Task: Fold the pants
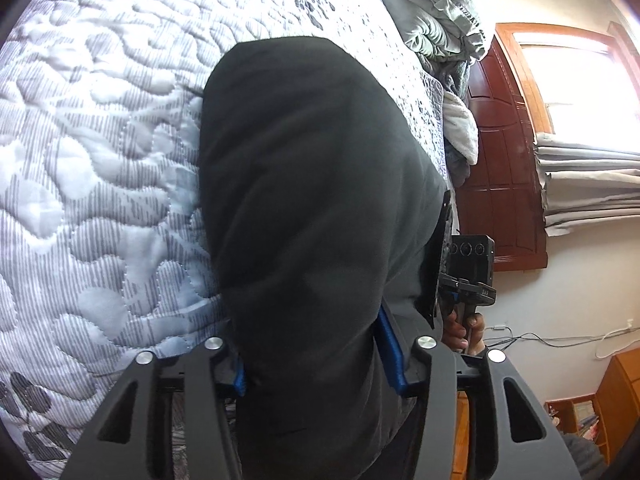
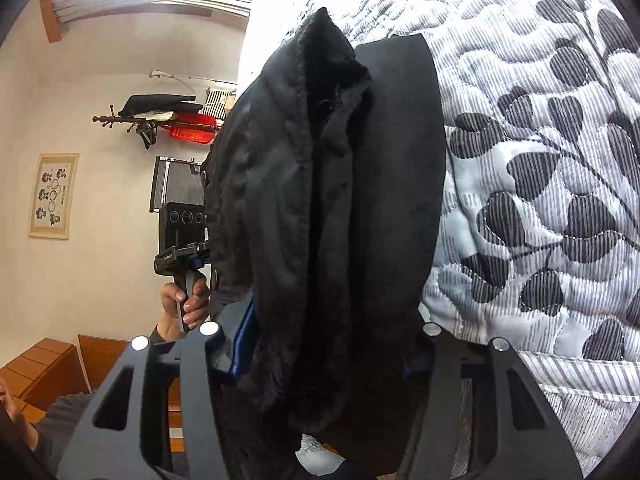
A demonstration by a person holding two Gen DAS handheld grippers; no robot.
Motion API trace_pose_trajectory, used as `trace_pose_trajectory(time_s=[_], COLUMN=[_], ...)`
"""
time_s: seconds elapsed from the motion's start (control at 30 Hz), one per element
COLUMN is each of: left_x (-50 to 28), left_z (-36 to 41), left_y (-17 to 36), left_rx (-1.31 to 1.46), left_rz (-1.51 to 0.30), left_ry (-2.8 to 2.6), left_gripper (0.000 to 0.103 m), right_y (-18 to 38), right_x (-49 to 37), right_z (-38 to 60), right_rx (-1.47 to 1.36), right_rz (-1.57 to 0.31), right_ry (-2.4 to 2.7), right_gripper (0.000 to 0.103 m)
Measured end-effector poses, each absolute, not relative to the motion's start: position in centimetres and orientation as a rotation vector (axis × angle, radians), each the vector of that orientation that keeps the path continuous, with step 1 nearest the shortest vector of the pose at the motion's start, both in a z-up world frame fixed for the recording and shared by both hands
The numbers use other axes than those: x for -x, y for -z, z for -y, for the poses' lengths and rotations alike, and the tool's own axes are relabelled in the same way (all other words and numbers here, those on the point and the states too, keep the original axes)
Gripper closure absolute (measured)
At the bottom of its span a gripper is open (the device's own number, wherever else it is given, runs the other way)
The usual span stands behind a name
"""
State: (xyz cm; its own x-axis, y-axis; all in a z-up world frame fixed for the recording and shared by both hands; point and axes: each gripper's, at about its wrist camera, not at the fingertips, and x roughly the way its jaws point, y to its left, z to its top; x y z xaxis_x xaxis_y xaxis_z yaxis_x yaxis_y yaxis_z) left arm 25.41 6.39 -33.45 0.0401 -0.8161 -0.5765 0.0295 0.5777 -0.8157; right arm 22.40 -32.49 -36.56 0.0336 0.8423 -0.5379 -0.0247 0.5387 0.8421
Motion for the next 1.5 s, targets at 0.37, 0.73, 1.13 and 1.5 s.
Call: trace_pose_trajectory(time_s=[0.37,0.73,1.13,1.5], left_x=[-25.1,-25.4,-31.5,-37.2], left_z=[-6.7,-8.6,-15.7,-19.7], left_y=[32.4,30.5,29.1,32.2], left_rx=[0.740,0.730,0.718,0.763], left_rz=[-1.361,-1.328,-1.298,-1.336], left_ry=[0.743,0.725,0.617,0.600], left_gripper=[0.067,0.069,0.069,0.068], right_y=[33.8,32.4,33.6,37.3], right_x=[-22.9,-26.0,-33.0,-37.1], right_z=[30.0,27.3,21.1,19.5], right_rx=[-0.714,-0.643,-0.622,-0.676], right_rz=[-1.368,-1.364,-1.354,-1.397], right_ry=[-0.775,-0.815,-0.854,-0.827], right_gripper=[0.060,0.060,0.060,0.059])
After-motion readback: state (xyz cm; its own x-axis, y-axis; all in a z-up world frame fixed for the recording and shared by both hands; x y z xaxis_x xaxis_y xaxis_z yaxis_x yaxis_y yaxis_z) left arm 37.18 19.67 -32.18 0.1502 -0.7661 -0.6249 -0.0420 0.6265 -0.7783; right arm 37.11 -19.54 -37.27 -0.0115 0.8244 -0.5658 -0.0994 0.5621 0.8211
